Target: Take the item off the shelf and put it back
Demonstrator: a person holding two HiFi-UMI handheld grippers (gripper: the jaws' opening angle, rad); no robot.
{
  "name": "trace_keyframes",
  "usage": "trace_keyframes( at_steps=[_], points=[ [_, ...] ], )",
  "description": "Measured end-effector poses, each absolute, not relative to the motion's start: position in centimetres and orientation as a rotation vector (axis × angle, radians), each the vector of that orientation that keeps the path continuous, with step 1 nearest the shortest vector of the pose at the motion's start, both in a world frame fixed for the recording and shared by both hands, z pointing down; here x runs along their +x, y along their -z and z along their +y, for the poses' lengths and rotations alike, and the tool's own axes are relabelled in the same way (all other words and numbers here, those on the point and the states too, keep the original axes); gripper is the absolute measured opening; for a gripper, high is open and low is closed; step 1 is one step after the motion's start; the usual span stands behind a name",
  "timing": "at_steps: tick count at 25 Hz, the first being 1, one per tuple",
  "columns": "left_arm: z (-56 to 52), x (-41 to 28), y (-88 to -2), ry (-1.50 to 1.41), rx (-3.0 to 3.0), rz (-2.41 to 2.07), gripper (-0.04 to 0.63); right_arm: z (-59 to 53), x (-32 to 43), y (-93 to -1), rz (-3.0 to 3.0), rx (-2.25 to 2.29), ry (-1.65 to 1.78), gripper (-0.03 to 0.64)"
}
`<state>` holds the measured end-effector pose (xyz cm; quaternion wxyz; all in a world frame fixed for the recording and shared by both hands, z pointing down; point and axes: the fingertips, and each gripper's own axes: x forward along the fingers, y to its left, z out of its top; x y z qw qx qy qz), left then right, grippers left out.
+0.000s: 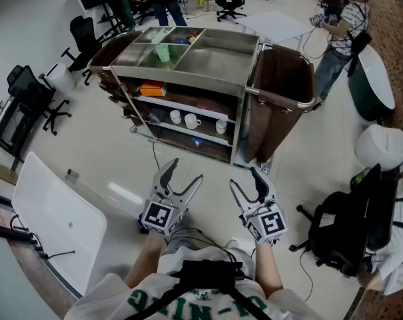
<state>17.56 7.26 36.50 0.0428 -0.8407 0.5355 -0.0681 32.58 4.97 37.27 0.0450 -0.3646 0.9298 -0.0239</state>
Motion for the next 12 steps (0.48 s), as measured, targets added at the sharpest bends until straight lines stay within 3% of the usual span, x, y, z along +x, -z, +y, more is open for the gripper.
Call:
trace_keyframes(
  at_steps=[4, 12],
  points=[
    [2.4, 13.4, -35.9, 0.09, -2.651, 1.593, 0.319, 0.3, 26.9, -38.3, 2.831, -1.144, 0.069, 0.288],
    [-4.4, -1.5, -36.3, 0.061, -2.731, 1.47, 0.319, -5.3, 10.9, -37.7, 2.804, -1.256, 0.134, 0.288]
  ],
)
